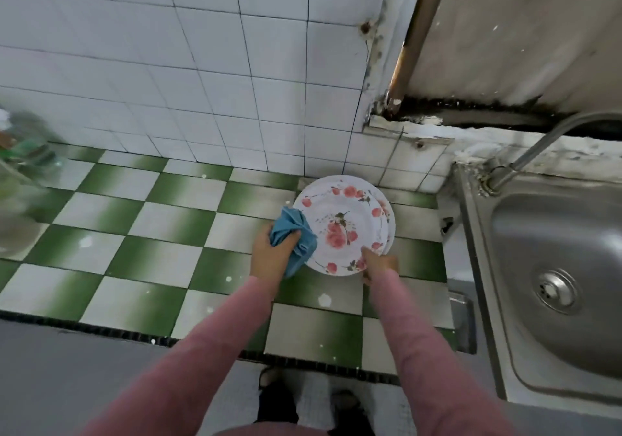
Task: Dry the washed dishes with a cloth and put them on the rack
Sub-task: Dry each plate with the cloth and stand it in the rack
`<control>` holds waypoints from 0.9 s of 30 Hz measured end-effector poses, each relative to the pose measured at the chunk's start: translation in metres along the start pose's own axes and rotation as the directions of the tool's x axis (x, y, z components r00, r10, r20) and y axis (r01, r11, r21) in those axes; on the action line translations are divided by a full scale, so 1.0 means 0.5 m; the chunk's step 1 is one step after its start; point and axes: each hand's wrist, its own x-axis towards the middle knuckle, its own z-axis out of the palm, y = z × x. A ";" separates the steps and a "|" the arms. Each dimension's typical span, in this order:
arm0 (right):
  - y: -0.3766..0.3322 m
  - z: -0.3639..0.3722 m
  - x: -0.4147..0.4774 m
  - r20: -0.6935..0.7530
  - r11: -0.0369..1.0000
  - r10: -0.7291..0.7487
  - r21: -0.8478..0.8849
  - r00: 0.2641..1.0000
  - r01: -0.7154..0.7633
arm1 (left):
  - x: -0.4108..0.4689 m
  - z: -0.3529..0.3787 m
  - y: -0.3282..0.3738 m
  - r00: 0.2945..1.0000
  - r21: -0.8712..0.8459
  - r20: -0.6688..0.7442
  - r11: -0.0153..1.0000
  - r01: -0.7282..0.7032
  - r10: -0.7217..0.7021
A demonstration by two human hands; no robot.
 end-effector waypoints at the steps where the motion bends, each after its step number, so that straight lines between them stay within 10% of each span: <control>1: 0.003 0.008 -0.004 -0.009 1.000 0.005 0.015 1.000 -0.005 | 0.009 -0.007 0.002 1.000 0.003 0.023 1.000 0.006 -0.006; 27: 0.016 -0.021 -0.050 -0.344 0.984 -0.123 0.083 0.931 0.161 | 0.110 -0.093 0.045 0.981 0.012 0.186 0.998 -0.064 0.061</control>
